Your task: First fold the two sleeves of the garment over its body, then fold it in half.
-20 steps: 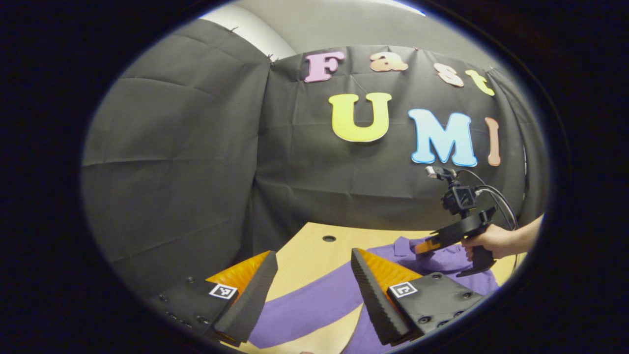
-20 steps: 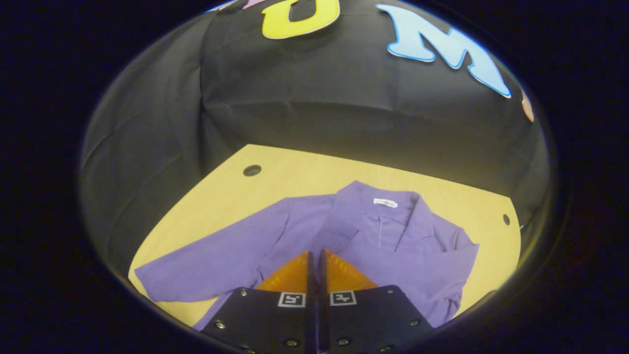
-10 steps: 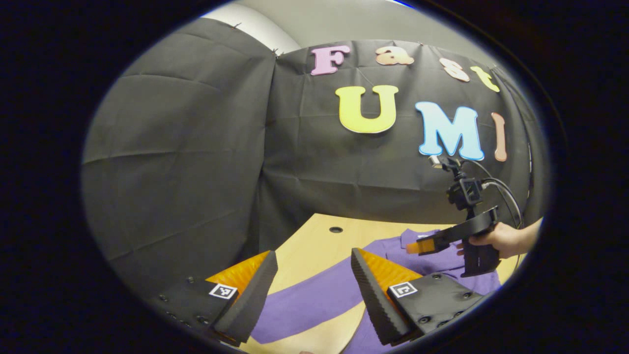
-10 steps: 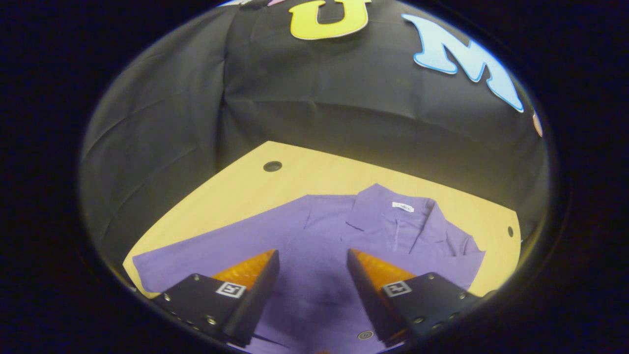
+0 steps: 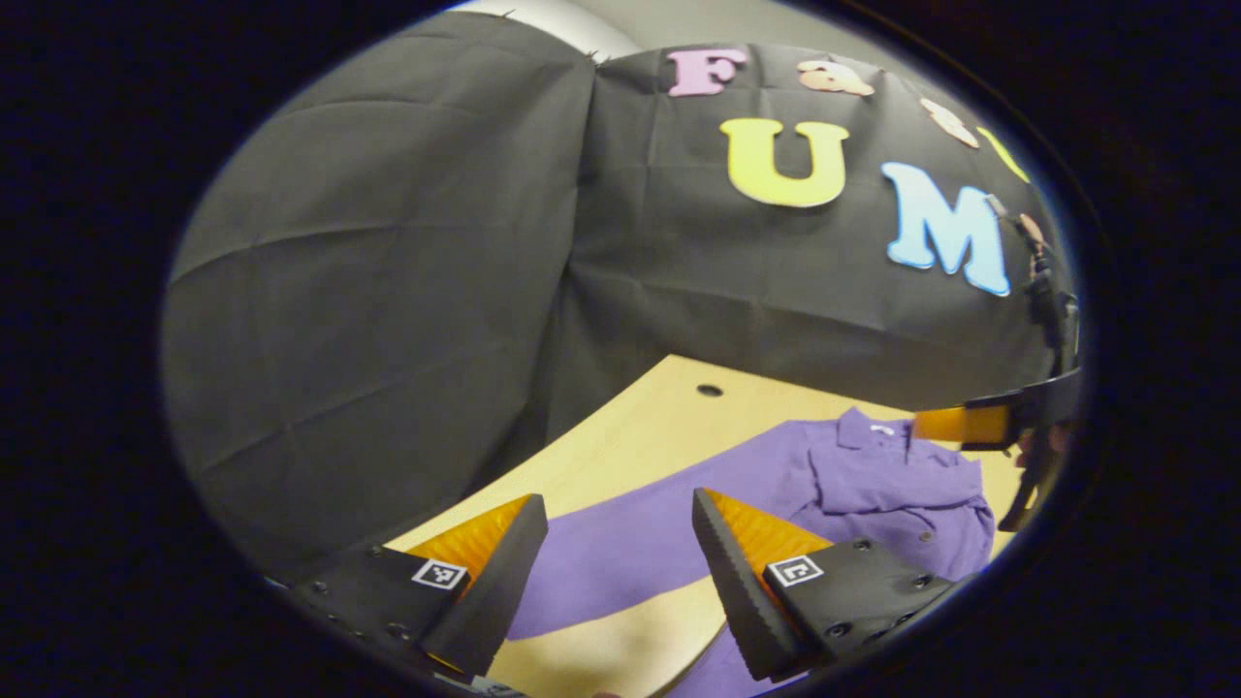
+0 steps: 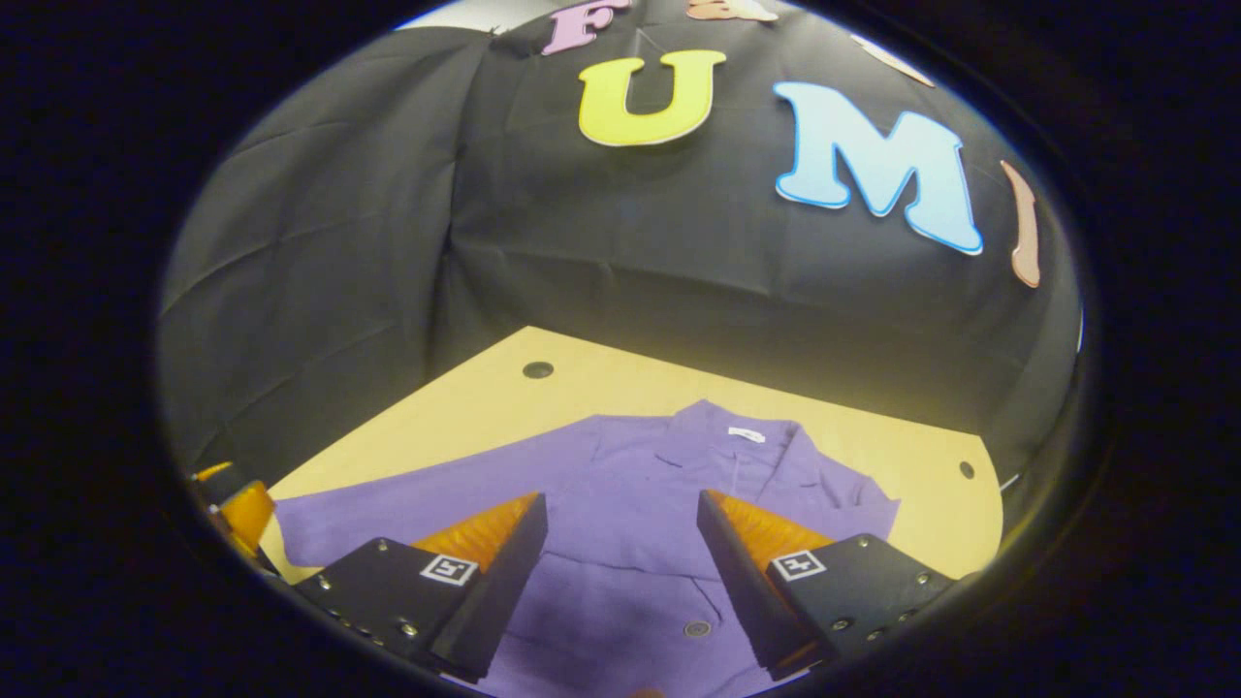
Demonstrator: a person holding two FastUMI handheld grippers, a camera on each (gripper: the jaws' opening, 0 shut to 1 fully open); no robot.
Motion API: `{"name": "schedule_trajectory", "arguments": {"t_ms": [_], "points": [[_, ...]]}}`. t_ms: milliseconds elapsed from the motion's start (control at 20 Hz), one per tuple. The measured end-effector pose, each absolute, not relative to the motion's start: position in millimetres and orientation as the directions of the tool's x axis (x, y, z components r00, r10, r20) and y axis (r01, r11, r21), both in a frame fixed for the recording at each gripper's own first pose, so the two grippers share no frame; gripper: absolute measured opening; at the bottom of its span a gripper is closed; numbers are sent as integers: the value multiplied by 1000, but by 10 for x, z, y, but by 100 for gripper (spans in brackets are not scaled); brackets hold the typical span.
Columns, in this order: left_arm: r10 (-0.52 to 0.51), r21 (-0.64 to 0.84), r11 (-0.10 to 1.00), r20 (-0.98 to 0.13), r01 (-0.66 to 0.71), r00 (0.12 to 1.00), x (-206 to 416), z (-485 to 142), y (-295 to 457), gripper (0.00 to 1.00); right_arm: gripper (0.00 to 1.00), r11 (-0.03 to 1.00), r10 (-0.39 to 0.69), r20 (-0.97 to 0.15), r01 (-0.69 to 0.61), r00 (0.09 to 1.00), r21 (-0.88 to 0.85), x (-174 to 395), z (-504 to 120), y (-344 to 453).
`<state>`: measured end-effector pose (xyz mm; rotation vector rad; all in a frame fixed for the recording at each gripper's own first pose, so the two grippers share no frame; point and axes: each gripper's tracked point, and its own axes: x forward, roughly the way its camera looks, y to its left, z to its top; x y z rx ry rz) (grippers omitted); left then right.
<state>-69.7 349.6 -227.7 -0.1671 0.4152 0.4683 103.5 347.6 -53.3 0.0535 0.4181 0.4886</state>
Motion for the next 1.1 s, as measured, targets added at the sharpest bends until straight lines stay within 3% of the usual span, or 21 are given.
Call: {"name": "schedule_trajectory", "arguments": {"t_ms": [150,200,500,850,1050,1100], "points": [[486,-38,815,-498,-579,718,-821,-2598,3773,94,92,876,478,-382,-457,791,151,714,-532,3388],[500,-37,795,-523,-605,690,-859,-2705,3838,95,96,876,477,-386,-460,789,143,631,-535,3356],[530,-23,704,-648,-710,546,-1103,-3205,4133,95,94,875,483,-389,-450,784,179,370,-467,3313],[498,-10,695,-715,-719,491,-1160,-3566,4198,100,94,873,488,-397,-441,777,211,356,-439,3354],[504,43,736,-701,-676,504,-1048,-3635,4119,94,94,867,498,-406,-449,766,216,340,-457,3413],[506,49,742,-695,-668,511,-1007,-3639,4112,88,94,863,504,-410,-454,760,221,324,-470,3432]]}}
